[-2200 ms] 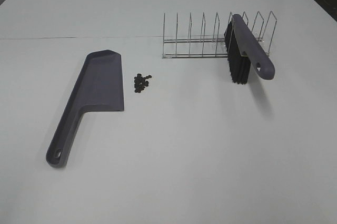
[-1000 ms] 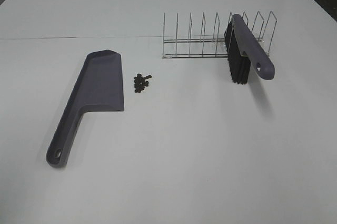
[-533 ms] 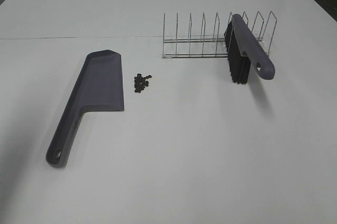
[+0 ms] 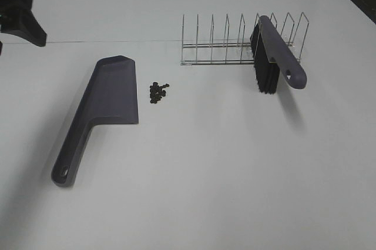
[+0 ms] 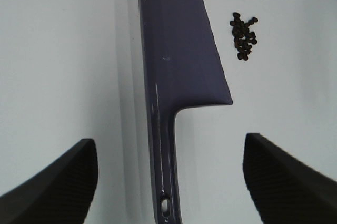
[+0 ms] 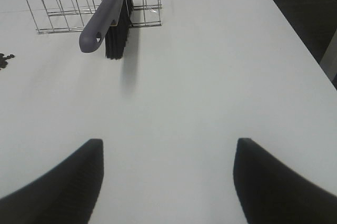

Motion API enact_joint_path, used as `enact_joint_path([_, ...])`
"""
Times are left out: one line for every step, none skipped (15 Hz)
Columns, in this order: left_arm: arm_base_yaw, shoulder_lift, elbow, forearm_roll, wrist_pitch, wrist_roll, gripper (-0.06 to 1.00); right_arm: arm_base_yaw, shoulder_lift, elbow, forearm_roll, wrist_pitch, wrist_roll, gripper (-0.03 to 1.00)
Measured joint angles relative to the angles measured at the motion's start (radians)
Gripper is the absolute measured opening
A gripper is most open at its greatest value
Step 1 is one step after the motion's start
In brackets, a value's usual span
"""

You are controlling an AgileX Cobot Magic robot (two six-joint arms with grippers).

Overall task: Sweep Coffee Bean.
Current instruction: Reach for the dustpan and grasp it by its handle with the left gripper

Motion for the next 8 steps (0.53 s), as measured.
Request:
enact_joint_path([-0.028, 0.047, -0.028, 0.035, 0.019, -0.040, 0.72, 0.000, 0.000, 0.000, 0.000, 0.000, 0.000, 0.61])
enact_joint_path([-0.054, 0.091, -0.051, 0.059, 0.043, -0.078, 0.72, 0.000, 0.000, 0.000, 0.000, 0.000, 0.000, 0.61])
enact_joint_path([-0.074, 0.135, -0.069, 0.070, 0.061, -0.110, 0.72, 0.000, 0.000, 0.000, 0.000, 0.000, 0.000, 0.61])
enact_joint_path([-0.084, 0.154, -0.074, 0.074, 0.068, -0.118, 0.72, 0.000, 0.000, 0.000, 0.000, 0.000, 0.000, 0.61])
enact_joint_path([-0.103, 0.188, -0.078, 0.080, 0.077, -0.126, 0.72, 0.000, 0.000, 0.000, 0.000, 0.000, 0.000, 0.61])
enact_joint_path([-0.123, 0.221, -0.079, 0.081, 0.083, -0.131, 0.72, 0.000, 0.000, 0.000, 0.000, 0.000, 0.000, 0.61])
enact_joint_path([-0.157, 0.287, -0.079, 0.085, 0.092, -0.148, 0.72, 0.000, 0.000, 0.000, 0.000, 0.000, 0.000, 0.61])
enact_joint_path([-0.172, 0.317, -0.079, 0.101, 0.092, -0.172, 0.72, 0.000, 0.000, 0.000, 0.000, 0.000, 0.000, 0.61])
